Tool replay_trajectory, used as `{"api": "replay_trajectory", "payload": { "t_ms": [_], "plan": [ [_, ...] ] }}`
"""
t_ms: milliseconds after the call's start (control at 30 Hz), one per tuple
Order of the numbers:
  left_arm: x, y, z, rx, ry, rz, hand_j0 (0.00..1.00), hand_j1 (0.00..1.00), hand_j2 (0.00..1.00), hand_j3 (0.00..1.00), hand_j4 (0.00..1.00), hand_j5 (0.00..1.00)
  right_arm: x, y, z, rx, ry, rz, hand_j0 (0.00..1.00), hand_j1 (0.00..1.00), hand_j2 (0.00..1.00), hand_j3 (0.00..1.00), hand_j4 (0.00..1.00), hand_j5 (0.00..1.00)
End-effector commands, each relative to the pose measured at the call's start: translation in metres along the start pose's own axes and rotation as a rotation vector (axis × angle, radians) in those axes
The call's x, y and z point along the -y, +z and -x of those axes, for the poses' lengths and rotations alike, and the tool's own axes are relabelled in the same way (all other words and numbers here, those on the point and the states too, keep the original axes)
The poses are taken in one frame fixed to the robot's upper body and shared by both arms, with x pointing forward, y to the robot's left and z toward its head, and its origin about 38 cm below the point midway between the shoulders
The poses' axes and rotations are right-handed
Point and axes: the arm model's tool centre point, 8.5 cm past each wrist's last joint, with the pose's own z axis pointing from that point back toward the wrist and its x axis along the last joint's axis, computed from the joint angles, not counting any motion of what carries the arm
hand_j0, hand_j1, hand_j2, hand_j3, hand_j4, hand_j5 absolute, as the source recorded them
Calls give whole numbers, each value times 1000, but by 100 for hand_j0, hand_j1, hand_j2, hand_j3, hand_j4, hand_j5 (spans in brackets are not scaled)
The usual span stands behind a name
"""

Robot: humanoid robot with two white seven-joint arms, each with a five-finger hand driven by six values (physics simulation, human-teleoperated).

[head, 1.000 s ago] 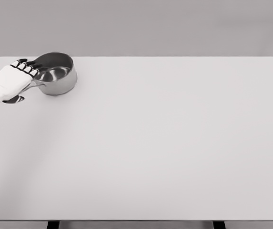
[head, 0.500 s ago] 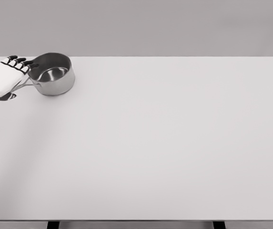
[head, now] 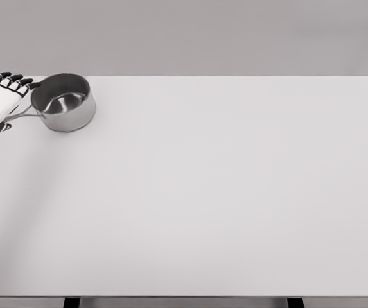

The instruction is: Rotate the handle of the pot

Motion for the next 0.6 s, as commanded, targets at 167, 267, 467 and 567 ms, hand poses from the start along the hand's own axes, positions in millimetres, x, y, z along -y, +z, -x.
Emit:
{"api": "replay_trajectory", "payload": {
  "t_ms": [167,267,467,567],
  "plan": [
    [0,1,4,-10,-8,-10,100,100,100,100,100,100,0,0,0,1,0,-1,100,100,100,100,100,100],
    [1,3,10,-29,-7,-9,100,100,100,100,100,100,0,0,0,1,0,0,100,100,100,100,100,100],
    [0,3,11,-32,-14,-10,100,100,100,100,100,100,0,0,0,1,0,0,100,100,100,100,100,100],
    [-5,7,20,-50,-26,-14,100,100,100,100,100,100,0,0,0,1,0,0,100,100,100,100,100,100]
  ]
}}
